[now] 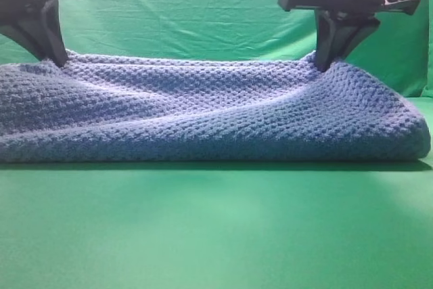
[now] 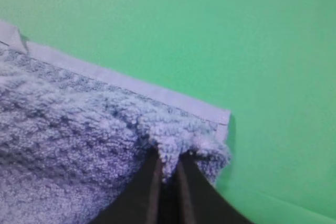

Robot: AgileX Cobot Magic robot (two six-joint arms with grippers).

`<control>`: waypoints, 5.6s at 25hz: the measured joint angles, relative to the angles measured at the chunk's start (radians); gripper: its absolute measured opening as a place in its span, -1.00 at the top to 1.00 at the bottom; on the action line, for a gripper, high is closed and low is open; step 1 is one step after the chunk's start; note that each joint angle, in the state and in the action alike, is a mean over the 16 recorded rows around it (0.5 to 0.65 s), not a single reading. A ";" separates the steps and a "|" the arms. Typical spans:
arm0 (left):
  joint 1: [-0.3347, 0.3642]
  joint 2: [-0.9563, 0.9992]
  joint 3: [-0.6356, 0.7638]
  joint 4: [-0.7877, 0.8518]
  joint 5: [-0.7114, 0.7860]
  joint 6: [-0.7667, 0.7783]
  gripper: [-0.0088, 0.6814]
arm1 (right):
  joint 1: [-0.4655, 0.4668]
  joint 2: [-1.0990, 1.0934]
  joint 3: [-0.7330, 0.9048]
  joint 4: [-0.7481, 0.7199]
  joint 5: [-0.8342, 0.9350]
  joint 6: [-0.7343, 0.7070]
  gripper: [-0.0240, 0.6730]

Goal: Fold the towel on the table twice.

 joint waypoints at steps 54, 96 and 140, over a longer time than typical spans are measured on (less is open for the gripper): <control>0.000 -0.927 -0.236 -0.237 0.723 0.361 0.97 | -0.004 -1.145 0.296 0.148 0.376 -0.067 0.93; 0.000 -1.691 0.852 -0.057 0.188 0.253 0.97 | -0.004 -1.514 0.882 0.357 0.039 -0.276 0.93; 0.000 -1.691 1.048 -0.001 0.032 0.252 0.97 | -0.004 -1.504 1.229 0.308 -0.294 -0.274 0.93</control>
